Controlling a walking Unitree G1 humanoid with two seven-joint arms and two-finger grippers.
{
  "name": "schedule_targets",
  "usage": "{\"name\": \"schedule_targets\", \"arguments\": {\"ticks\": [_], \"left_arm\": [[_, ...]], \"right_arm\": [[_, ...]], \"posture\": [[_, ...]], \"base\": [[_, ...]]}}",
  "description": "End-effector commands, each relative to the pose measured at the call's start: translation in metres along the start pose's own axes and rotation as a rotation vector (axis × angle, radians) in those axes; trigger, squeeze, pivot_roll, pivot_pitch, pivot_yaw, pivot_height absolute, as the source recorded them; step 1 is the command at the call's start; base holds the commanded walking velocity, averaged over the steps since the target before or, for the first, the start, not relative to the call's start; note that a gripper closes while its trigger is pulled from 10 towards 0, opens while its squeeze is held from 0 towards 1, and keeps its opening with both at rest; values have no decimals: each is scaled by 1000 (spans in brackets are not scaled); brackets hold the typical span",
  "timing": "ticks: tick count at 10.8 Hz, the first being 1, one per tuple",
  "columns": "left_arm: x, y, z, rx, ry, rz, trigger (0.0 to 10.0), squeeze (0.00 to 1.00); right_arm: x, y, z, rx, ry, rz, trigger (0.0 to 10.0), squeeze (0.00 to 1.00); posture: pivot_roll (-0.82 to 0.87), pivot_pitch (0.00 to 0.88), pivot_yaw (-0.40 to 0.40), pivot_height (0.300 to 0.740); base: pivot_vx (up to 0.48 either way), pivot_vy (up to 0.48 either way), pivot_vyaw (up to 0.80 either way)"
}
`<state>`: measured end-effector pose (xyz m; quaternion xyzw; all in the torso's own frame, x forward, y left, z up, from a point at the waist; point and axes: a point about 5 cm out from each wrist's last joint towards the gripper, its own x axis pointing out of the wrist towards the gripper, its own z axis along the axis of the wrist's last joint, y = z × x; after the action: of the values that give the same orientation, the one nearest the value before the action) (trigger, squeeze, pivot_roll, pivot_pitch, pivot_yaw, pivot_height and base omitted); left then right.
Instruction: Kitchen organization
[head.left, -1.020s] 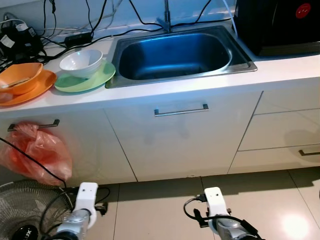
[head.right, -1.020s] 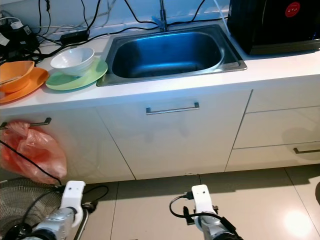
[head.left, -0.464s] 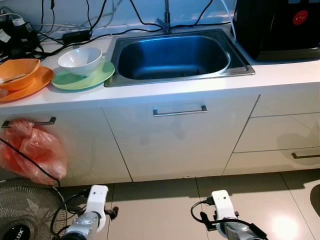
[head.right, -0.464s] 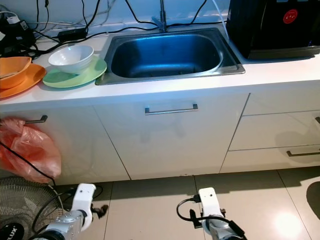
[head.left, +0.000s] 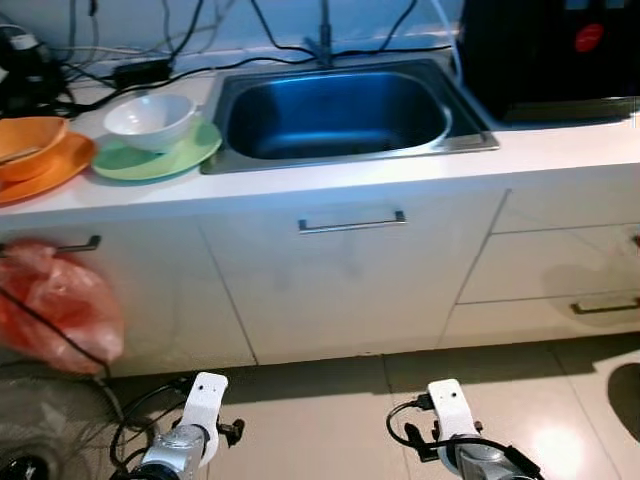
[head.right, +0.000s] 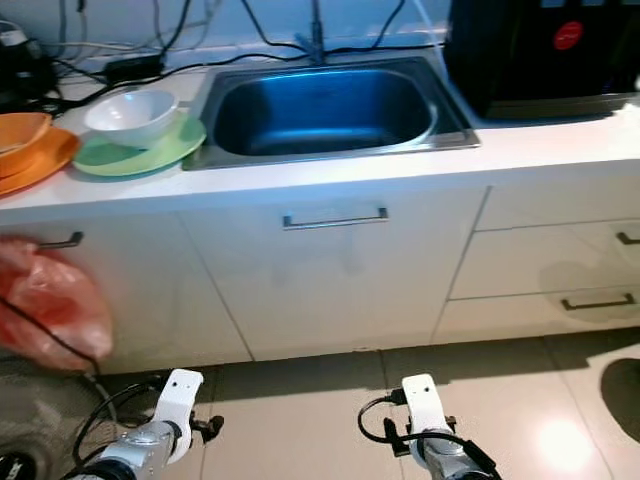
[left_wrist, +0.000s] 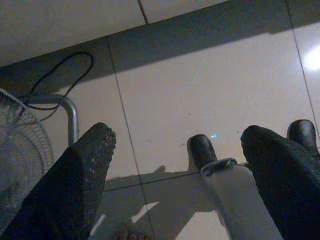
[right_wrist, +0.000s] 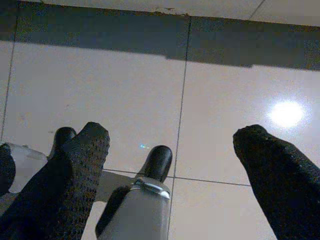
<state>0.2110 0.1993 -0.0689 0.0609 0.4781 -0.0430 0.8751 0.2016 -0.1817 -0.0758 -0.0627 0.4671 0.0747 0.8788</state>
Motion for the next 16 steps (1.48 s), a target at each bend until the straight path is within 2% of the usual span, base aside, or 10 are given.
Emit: {"name": "schedule_targets", "arguments": {"ticks": [1,4,7,9,13,14,16], "left_arm": [[0,2,-2,-7,7,11,10000,0],[0,-2,-9,21,27,1,10000,0],[0,-12,-15,-6,5,-28,10000,0],[0,-17,-17,42,14,-46,10000,0],[-1,-10,-17,46,6,-42,10000,0],[-1,-9,-18,15,4,-38,10000,0],[-2,-5,-20,38,12,-24,10000,0]], "right_arm": [[0,2,-1,-14,6,14,10000,0],[-2,-2,-10,6,11,-3,10000,0],[-5,-9,-18,-52,29,-7,10000,0],[-6,-13,-22,-20,22,-27,10000,0],[-6,-8,-22,74,-9,-25,10000,0],[-5,-6,-22,87,-7,-17,10000,0],[-5,-1,-24,103,-3,8,10000,0]], "posture": [[92,0,65,740],[81,0,65,740],[88,0,39,740],[80,0,42,740],[56,5,72,740],[57,11,77,740],[78,18,88,740]], "base": [[0,0,0],[0,0,0],[0,0,0],[0,0,0],[0,0,0],[0,0,0],[0,0,0]]}}
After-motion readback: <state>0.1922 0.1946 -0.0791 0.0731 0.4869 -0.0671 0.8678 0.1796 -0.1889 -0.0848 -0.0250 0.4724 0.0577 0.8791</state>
